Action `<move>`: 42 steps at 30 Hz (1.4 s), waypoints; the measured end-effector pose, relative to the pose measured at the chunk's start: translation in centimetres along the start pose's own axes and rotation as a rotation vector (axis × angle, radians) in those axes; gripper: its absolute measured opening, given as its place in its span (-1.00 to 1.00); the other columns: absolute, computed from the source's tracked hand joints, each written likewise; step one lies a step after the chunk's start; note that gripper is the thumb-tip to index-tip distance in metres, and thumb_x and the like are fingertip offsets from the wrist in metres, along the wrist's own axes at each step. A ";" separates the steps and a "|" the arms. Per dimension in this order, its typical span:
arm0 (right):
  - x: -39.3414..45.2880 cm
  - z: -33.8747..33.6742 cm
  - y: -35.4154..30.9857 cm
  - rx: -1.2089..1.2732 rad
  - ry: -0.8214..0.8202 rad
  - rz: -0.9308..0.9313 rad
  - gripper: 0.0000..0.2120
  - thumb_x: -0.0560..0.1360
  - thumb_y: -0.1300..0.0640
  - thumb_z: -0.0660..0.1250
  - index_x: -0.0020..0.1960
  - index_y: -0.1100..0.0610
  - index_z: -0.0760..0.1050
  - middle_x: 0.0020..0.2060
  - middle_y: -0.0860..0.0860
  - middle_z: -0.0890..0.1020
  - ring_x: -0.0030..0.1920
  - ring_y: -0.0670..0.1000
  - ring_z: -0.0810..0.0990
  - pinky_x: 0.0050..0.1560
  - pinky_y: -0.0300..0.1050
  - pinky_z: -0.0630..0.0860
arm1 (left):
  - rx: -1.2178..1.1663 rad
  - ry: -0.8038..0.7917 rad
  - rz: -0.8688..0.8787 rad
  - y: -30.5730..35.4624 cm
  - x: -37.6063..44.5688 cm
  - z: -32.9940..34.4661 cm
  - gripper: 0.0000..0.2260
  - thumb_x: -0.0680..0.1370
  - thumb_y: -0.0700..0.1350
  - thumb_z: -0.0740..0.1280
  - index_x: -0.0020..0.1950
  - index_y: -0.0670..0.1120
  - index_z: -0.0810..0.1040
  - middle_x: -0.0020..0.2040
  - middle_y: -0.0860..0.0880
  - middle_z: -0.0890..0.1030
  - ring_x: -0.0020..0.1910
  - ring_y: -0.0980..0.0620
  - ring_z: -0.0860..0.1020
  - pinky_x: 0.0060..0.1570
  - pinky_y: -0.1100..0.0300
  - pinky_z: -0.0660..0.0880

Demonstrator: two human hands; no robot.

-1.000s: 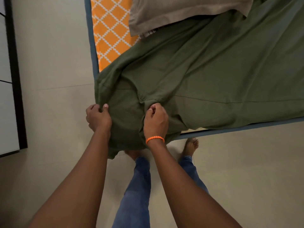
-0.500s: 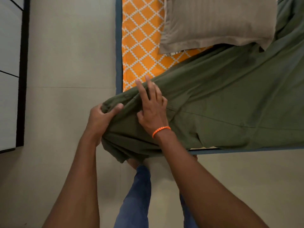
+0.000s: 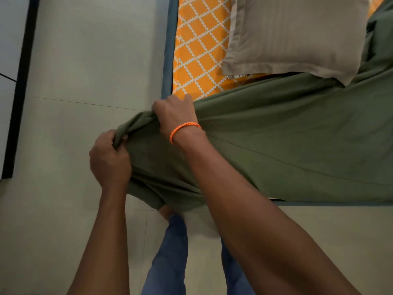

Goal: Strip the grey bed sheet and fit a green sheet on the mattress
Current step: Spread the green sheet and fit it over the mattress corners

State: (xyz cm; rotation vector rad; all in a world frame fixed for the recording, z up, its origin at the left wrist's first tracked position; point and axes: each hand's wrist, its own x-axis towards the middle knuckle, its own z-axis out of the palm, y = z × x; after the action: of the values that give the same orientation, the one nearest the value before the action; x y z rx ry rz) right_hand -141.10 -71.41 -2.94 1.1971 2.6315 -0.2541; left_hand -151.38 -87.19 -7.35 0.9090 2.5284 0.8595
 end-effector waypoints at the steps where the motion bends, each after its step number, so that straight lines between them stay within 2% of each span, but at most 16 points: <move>1: 0.3 0.5 -0.9 -0.011 0.088 -0.010 -0.69 0.56 0.27 0.23 0.17 -0.04 0.57 0.09 -0.02 0.64 0.23 0.12 0.53 0.20 0.10 0.38 | 0.088 0.076 -0.012 0.1 0.0 0.2 -0.84 0.69 -0.16 0.23 0.11 -0.16 0.59 -0.07 -0.03 0.53 -0.16 -0.03 0.47 -0.22 0.09 0.33; 3: 0.4 2.3 -2.5 0.010 0.242 -0.005 -0.60 0.54 0.29 0.04 0.13 0.01 0.57 0.09 0.01 0.61 0.18 0.12 0.52 -0.01 0.04 0.47 | 0.192 0.153 -0.040 0.0 0.0 1.0 -0.84 0.68 -0.17 0.20 0.12 -0.14 0.56 -0.03 -0.07 0.49 -0.15 -0.06 0.45 -0.23 0.07 0.33; 5: -0.1 4.6 -3.1 0.076 0.243 0.043 -0.58 0.51 0.30 0.00 0.16 0.07 0.55 0.17 0.07 0.55 0.13 0.13 0.52 -0.16 0.03 0.55 | 0.248 0.101 -0.113 -1.0 0.6 2.0 -0.84 0.64 -0.20 0.24 0.18 -0.09 0.55 0.09 -0.12 0.50 0.00 -0.18 0.52 -0.16 -0.03 0.44; 8: -0.7 7.0 -3.3 0.194 0.176 0.067 -0.53 0.50 0.38 0.11 0.34 0.13 0.47 0.39 0.19 0.42 0.24 0.20 0.50 0.05 0.09 0.62 | 0.171 -0.109 -0.422 -2.2 2.2 2.1 -0.48 0.56 -0.22 0.44 0.49 -0.01 0.38 0.43 -0.16 0.42 0.37 -0.24 0.46 0.26 -0.23 0.42; 10: -1.5 7.5 -3.7 0.291 0.205 0.023 -0.49 0.46 0.40 0.10 0.36 0.19 0.47 0.42 0.24 0.41 0.31 0.25 0.47 0.22 0.13 0.54 | 0.156 -0.124 -0.424 -2.3 2.4 1.6 -0.36 0.53 -0.18 0.51 0.54 -0.01 0.32 0.50 -0.15 0.37 0.43 -0.21 0.42 0.33 -0.24 0.39; 14: -4.8 9.4 -4.2 0.371 0.318 -0.178 -0.81 0.54 0.22 0.29 0.12 0.18 0.57 0.11 0.16 0.58 0.06 0.19 0.52 0.02 0.12 0.49 | -0.003 -0.016 -0.172 -0.8 -0.7 1.9 -0.74 0.60 -0.21 0.37 0.27 0.02 0.54 0.27 -0.02 0.51 0.16 -0.02 0.55 0.06 0.12 0.53; 16: -6.6 10.8 -3.6 0.352 0.240 -0.290 -0.79 0.56 0.20 0.28 0.16 0.16 0.58 0.02 0.12 0.58 0.00 0.15 0.50 -0.01 0.04 0.48 | -0.086 -0.073 -0.198 0.1 -3.4 3.0 -0.81 0.63 -0.24 0.28 0.13 0.03 0.58 0.13 0.02 0.56 0.05 0.02 0.57 -0.03 0.19 0.49; 18: -7.7 12.3 -2.3 0.338 0.153 -0.348 -0.77 0.53 0.19 0.33 0.18 0.15 0.58 -0.04 0.09 0.57 -0.02 0.12 0.49 -0.01 0.00 0.48 | -0.192 -0.162 -0.316 0.6 -6.2 4.3 -0.78 0.65 -0.26 0.23 0.13 0.02 0.58 0.01 0.07 0.59 -0.02 0.07 0.58 -0.08 0.29 0.47; 22: -7.7 13.7 0.9 0.288 0.050 -0.451 -0.96 0.50 0.19 0.34 -0.06 0.15 0.53 -0.09 0.09 0.57 -0.03 0.14 0.53 0.08 0.11 0.53 | -0.268 -0.295 -0.491 1.7 -10.3 6.6 -0.80 0.69 -0.22 0.23 0.23 -0.01 0.57 0.04 0.09 0.57 0.04 0.07 0.55 -0.18 0.44 0.32; 25: -6.7 13.7 2.5 0.099 0.005 -0.607 -0.85 0.56 0.11 0.23 -0.03 0.09 0.56 -0.04 0.03 0.61 0.05 0.09 0.56 0.37 0.07 0.42 | -0.222 -0.262 -0.524 2.5 -11.4 8.0 -0.80 0.70 -0.18 0.24 0.28 -0.09 0.57 0.13 0.00 0.60 0.10 0.04 0.56 -0.05 0.37 0.40; 28: -5.0 12.7 3.0 0.007 -0.034 -0.732 -0.79 0.57 0.02 0.19 -0.10 0.05 0.58 -0.10 0.00 0.62 0.03 0.11 0.56 0.33 0.10 0.42 | -0.190 -0.224 -0.561 3.4 -11.7 9.0 -0.72 0.71 -0.14 0.21 0.40 -0.11 0.54 0.24 -0.07 0.61 0.20 -0.02 0.56 0.17 0.15 0.47; 32: -3.1 12.1 3.6 -0.085 -0.065 -0.713 -0.69 0.56 -0.03 0.19 -0.22 0.03 0.62 -0.23 -0.01 0.64 -0.05 0.12 0.57 0.36 0.13 0.39 | -0.306 -0.327 -0.725 4.4 -11.8 10.6 -0.57 0.77 0.03 0.11 0.63 -0.03 0.32 0.42 -0.09 0.55 0.36 -0.12 0.53 0.23 0.06 0.42; 35: -2.5 11.5 3.5 -0.214 -0.119 -0.663 -0.58 0.58 -0.07 0.13 -0.25 0.03 0.66 -0.31 0.00 0.65 -0.11 0.13 0.56 0.43 0.15 0.30 | -0.527 -0.266 -0.893 3.4 -10.7 12.6 -0.59 0.77 0.06 0.08 0.57 -0.04 0.43 0.44 -0.10 0.54 0.40 -0.11 0.50 0.34 0.04 0.39; 37: -2.2 11.1 2.8 -0.310 -0.194 -0.650 -0.55 0.63 -0.07 0.09 -0.19 0.01 0.69 -0.28 0.00 0.67 -0.09 0.14 0.57 0.46 0.19 0.23 | -0.629 -0.209 -0.973 2.3 -10.0 13.5 -0.62 0.77 0.05 0.10 0.49 -0.07 0.52 0.40 -0.10 0.57 0.37 -0.10 0.51 0.38 0.04 0.41; 40: -1.5 10.2 1.4 -0.452 -0.348 -0.644 -0.58 0.66 -0.17 0.09 0.05 -0.03 0.69 -0.06 -0.04 0.71 0.08 0.12 0.61 0.47 0.18 0.17 | -0.601 -0.226 -0.957 1.3 -10.7 14.4 -0.59 0.77 0.03 0.10 0.52 -0.11 0.50 0.43 -0.08 0.55 0.43 -0.13 0.49 0.45 0.01 0.40; 42: -0.6 9.8 0.9 -0.489 -0.397 -0.627 -0.58 0.69 -0.06 0.03 0.19 0.00 0.65 0.10 -0.02 0.70 0.20 0.10 0.60 0.46 0.13 0.19 | -0.724 -0.172 -0.982 1.6 -11.2 14.6 -0.58 0.77 0.08 0.09 0.57 -0.04 0.44 0.48 -0.03 0.52 0.46 -0.06 0.46 0.53 -0.04 0.34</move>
State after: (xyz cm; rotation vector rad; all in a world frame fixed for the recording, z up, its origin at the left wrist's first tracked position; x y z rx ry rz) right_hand -138.65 -73.78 -12.14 0.1345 2.4197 0.0512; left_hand -135.32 -87.30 -16.55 -0.4397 1.8652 1.1053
